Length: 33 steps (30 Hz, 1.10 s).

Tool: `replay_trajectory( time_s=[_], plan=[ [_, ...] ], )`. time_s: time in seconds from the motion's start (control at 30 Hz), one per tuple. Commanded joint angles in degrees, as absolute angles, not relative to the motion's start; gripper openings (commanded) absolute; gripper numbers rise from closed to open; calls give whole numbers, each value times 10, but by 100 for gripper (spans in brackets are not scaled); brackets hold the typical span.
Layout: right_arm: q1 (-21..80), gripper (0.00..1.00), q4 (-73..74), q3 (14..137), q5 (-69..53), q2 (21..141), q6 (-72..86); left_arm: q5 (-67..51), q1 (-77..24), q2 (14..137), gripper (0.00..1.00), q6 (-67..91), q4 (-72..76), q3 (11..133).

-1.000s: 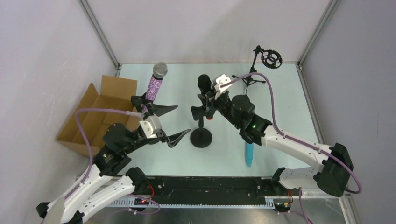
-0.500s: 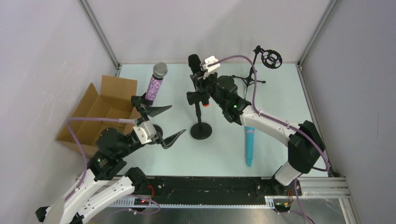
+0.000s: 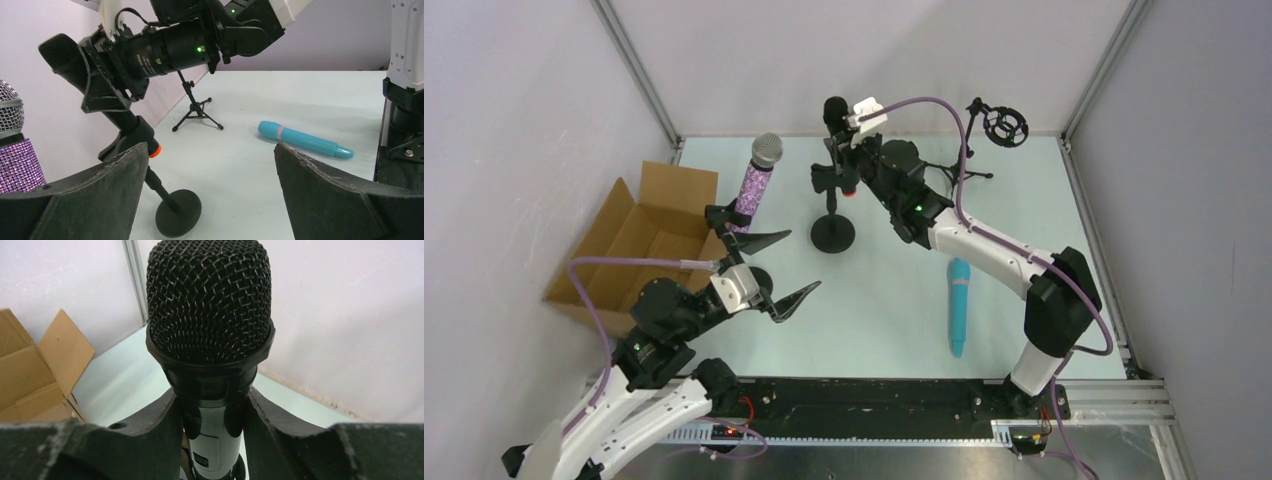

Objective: Attach the microphones to the stand

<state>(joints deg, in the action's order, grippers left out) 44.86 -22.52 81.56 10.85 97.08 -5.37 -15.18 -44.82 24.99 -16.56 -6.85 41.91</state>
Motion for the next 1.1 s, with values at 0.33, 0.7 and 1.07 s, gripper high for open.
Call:
replay_trajectory(
  time_s=[0.33, 0.7, 1.07],
  plan=[
    [481, 0, -409, 835, 149, 1029, -16, -142, -445, 243, 100, -168, -60, 409],
    [501, 41, -407, 767, 198, 1001, 26, -154, -446, 252, 100, -168, -60, 418],
    [518, 98, -368, 719, 166, 953, 57, -166, -445, 258, 100, -167, -59, 425]
  ],
)
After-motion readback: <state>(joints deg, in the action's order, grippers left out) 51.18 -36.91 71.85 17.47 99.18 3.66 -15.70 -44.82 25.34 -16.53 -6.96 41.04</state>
